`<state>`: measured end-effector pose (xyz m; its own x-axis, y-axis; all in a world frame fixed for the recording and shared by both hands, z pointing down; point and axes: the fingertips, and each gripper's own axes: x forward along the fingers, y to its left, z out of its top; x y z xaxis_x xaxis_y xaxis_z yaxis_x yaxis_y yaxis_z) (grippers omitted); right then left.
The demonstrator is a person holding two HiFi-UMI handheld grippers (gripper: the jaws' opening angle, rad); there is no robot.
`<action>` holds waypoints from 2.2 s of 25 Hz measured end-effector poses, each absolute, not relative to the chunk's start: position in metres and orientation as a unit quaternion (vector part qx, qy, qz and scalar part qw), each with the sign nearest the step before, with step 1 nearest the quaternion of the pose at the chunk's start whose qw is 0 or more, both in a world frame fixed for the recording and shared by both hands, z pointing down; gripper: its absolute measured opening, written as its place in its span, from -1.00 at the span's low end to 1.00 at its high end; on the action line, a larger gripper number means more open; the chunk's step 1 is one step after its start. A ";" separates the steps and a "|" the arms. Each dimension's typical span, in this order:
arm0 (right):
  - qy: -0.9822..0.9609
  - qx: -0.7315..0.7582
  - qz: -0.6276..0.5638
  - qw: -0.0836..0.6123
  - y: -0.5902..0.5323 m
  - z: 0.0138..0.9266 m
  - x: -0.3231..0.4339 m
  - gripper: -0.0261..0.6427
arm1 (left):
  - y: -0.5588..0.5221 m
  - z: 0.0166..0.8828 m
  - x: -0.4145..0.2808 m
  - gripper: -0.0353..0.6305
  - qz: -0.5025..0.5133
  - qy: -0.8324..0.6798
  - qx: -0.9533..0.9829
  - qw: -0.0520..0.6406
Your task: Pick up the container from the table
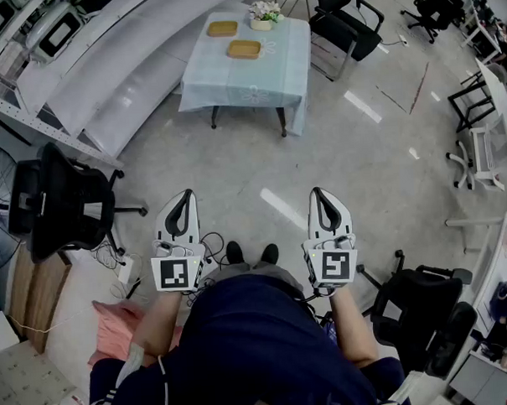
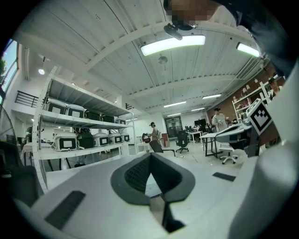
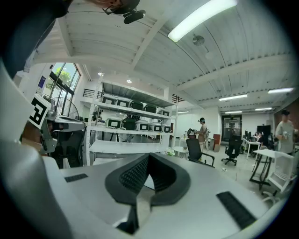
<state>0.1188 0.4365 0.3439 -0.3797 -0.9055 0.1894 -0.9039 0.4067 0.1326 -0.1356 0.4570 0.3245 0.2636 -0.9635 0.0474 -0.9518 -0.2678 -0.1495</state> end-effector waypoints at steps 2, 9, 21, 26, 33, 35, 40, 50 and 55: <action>-0.830 0.545 -0.002 0.118 0.437 0.347 0.121 -0.93 | 0.458 0.324 -0.132 -0.88 -0.064 0.602 -0.794 0.046; -0.831 0.543 -0.005 0.120 0.434 0.348 0.120 -0.94 | 0.455 0.323 -0.131 -0.88 -0.068 0.604 -0.793 0.046; -0.830 0.547 -0.007 0.110 0.434 0.342 0.123 -0.92 | 0.452 0.326 -0.125 -0.88 -0.072 0.602 -0.795 0.037; -0.827 0.550 -0.012 0.111 0.432 0.335 0.121 -0.92 | 0.450 0.327 -0.119 -0.88 -0.061 0.597 -0.800 0.027; -0.834 0.542 -0.013 0.102 0.435 0.337 0.124 -0.92 | 0.446 0.321 -0.101 -0.72 -0.035 0.562 -0.826 0.032; -0.834 0.543 -0.011 0.103 0.435 0.338 0.128 -0.92 | 0.442 0.320 -0.096 -0.54 -0.031 0.553 -0.832 0.031; -0.834 0.541 -0.005 0.113 0.435 0.343 0.141 -0.92 | 0.429 0.315 -0.083 -0.12 -0.028 0.541 -0.839 0.050; -0.841 0.528 0.014 0.116 0.434 0.359 0.182 -0.92 | 0.392 0.316 -0.049 0.30 -0.023 0.542 -0.838 0.050; -0.851 0.514 0.014 0.108 0.432 0.361 0.192 -0.92 | 0.370 0.325 -0.045 0.31 -0.025 0.556 -0.830 0.025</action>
